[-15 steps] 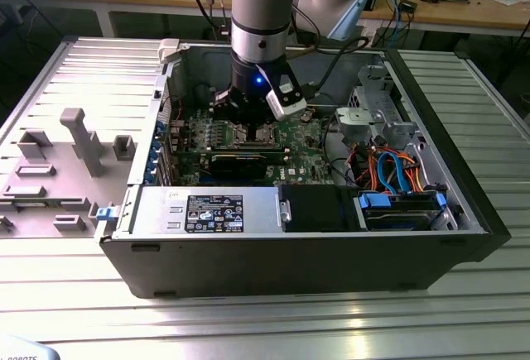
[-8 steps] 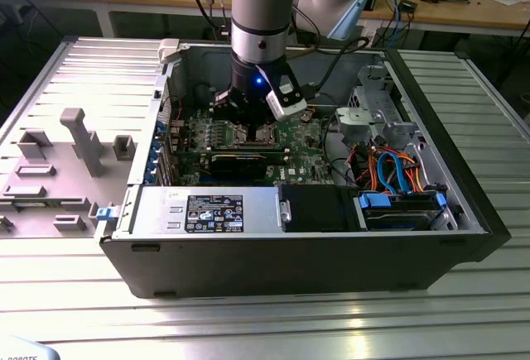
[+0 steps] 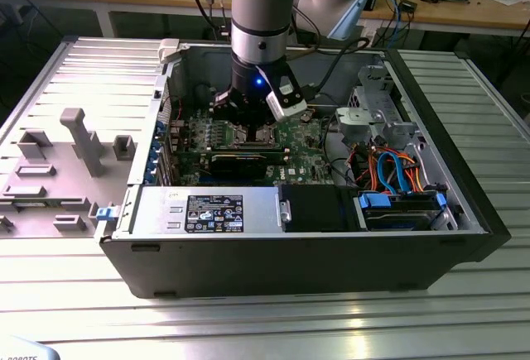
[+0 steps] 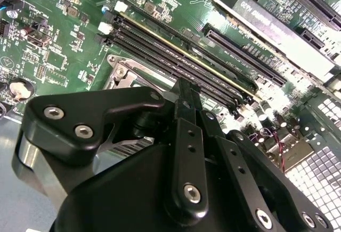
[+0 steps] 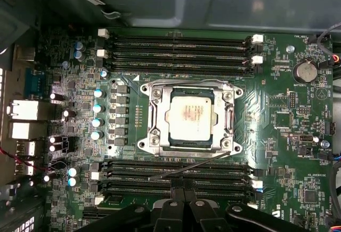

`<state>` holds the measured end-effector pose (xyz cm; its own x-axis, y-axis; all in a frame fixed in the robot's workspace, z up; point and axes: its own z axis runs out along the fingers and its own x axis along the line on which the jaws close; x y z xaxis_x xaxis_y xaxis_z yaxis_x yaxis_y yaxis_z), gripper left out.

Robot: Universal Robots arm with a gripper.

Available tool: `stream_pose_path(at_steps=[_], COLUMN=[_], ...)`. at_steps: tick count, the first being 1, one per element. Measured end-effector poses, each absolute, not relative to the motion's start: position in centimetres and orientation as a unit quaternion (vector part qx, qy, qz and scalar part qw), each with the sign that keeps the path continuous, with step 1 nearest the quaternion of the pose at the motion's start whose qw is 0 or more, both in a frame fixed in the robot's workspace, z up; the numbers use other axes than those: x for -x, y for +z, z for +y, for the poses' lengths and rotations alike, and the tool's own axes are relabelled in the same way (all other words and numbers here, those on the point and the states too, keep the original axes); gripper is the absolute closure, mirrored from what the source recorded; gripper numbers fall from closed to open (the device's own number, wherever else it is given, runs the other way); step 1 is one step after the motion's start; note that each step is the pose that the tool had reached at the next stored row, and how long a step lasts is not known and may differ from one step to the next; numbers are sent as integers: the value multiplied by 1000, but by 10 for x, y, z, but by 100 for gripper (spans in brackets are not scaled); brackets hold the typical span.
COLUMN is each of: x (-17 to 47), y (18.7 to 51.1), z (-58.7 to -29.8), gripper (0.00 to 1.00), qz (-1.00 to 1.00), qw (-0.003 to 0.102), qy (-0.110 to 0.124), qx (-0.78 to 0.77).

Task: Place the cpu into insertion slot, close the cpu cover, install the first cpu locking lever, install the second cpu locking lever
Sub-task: 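Install the second cpu locking lever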

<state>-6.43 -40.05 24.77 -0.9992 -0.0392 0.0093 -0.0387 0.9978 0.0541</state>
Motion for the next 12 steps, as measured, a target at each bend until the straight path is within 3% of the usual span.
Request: stream_pose_path(at_steps=[12], x=[64], y=[248], z=[-403], gripper=[89], qz=[-999], qw=[5], qy=[-29], qx=[-19])
